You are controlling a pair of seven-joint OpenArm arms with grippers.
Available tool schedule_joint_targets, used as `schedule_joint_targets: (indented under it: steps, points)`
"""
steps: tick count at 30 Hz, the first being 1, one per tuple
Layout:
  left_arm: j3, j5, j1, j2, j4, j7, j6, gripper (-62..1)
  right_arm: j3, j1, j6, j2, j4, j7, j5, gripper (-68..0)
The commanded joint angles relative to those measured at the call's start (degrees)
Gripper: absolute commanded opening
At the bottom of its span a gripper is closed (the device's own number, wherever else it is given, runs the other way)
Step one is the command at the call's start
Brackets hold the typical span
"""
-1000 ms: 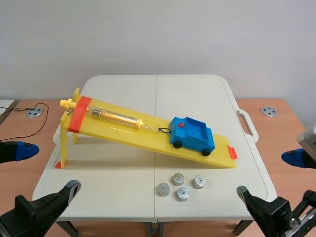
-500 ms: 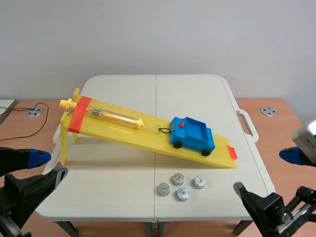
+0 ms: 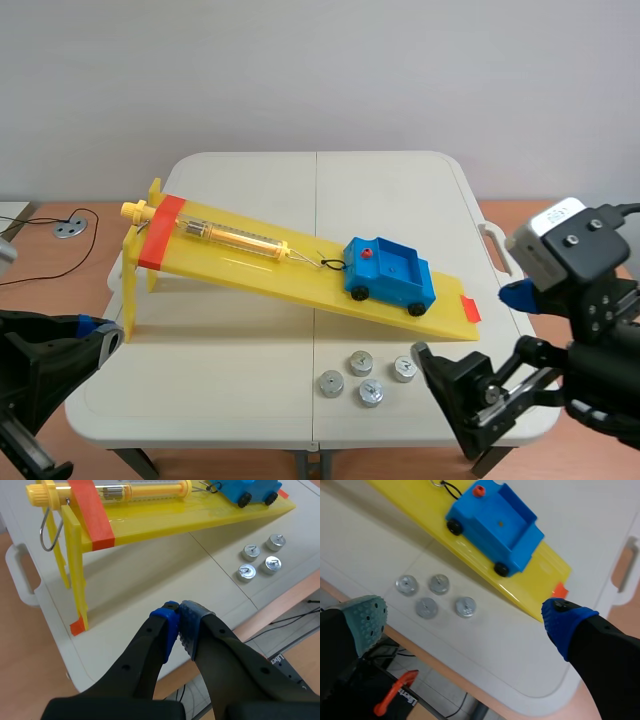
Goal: Place the four metal weights on the blue cart on the ramp.
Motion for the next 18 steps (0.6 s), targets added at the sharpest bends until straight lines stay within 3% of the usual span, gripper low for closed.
schedule_joint_targets:
  steps: [1,6,18]
  points:
    - [-0.6,-4.2,-0.5,1.1,4.3,-5.5,-2.1,-58.0,-0.2,3.4,0.2,-0.9,0.9,3.5,1.2,-14.4]
    - [-0.6,-4.2,-0.5,1.3,4.3,-5.1,-2.1,-58.0,-2.4,5.4,0.2,-3.7,-1.4,1.0,-0.6,-24.2]
    - [-0.6,-4.2,-0.5,1.3,4.3,-4.5,-2.1,-58.0,-9.3,11.7,-0.3,-10.2,-9.5,0.9,-5.0,-29.4]
